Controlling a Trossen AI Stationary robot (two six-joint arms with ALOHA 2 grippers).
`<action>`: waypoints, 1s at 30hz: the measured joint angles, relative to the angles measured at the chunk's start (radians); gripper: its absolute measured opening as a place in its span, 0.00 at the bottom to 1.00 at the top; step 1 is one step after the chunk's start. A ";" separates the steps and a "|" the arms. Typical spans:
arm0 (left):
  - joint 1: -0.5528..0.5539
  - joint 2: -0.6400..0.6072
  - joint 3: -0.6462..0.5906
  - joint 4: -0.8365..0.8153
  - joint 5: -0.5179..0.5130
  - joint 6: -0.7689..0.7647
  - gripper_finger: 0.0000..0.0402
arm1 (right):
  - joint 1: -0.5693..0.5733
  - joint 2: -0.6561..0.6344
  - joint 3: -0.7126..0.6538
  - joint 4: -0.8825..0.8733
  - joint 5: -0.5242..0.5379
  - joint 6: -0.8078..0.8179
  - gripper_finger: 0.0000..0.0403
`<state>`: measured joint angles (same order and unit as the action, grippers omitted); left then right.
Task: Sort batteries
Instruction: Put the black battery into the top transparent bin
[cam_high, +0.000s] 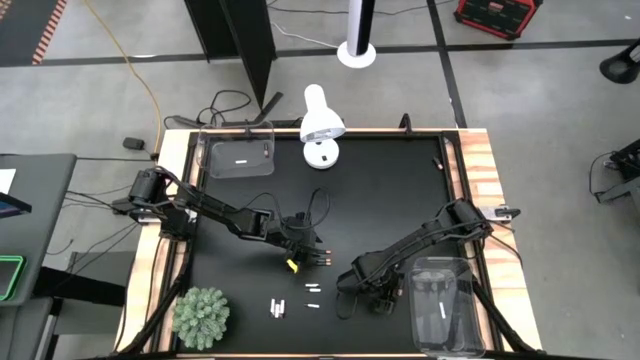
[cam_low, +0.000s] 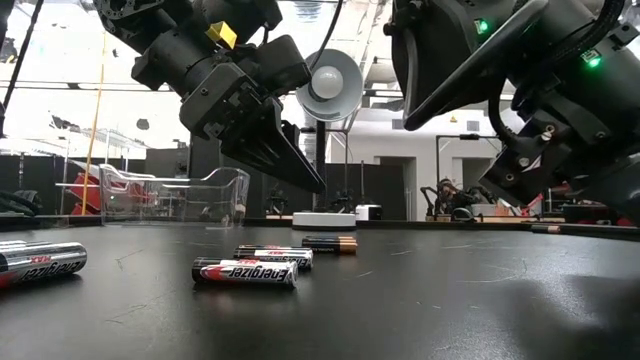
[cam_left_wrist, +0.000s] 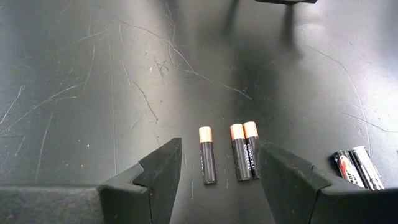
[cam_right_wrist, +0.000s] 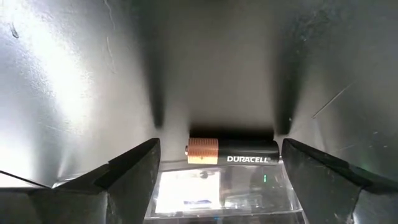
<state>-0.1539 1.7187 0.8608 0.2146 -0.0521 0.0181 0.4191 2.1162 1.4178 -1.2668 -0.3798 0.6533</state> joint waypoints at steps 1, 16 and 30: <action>0.000 0.000 0.000 0.000 0.000 0.000 0.49 | 0.000 0.000 0.000 0.001 0.000 0.000 0.87; 0.000 0.000 0.000 0.000 0.000 0.000 0.49 | 0.002 0.000 -0.010 0.012 -0.005 0.001 0.87; 0.000 0.000 0.000 0.000 0.000 0.000 0.49 | 0.012 -0.001 -0.036 0.036 -0.030 0.004 0.87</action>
<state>-0.1539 1.7187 0.8608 0.2143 -0.0517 0.0185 0.4311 2.1151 1.3820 -1.2308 -0.4096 0.6569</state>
